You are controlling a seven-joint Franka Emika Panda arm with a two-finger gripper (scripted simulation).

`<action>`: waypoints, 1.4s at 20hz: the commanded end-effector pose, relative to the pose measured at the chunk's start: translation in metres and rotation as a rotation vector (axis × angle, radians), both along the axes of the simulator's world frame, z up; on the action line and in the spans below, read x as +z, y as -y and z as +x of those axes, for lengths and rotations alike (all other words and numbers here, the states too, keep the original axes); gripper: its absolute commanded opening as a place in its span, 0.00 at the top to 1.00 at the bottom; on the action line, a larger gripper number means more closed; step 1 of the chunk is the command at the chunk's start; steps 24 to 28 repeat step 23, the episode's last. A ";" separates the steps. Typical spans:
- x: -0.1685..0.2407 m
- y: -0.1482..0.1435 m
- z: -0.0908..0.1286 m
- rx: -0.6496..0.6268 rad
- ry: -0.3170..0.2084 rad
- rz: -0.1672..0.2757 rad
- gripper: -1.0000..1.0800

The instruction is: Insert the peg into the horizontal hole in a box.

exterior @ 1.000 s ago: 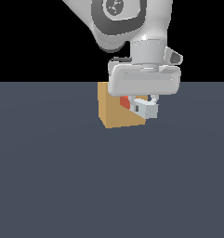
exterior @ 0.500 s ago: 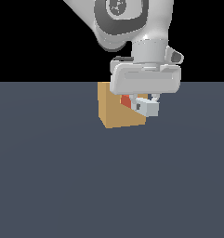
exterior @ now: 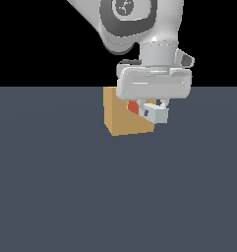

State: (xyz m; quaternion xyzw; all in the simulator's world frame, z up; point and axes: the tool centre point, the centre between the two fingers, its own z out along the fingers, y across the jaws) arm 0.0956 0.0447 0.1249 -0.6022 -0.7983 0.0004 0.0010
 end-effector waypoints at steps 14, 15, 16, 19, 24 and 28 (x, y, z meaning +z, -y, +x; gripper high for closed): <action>0.002 -0.081 -0.024 0.000 0.004 0.001 1.00; 0.002 -0.086 -0.025 0.000 0.004 0.001 1.00; 0.002 -0.091 -0.027 0.000 0.004 0.001 1.00; 0.003 -0.099 -0.029 0.000 0.005 0.001 1.00; 0.003 -0.100 -0.028 0.000 0.005 0.001 1.00; 0.003 -0.100 -0.028 0.000 0.005 0.001 1.00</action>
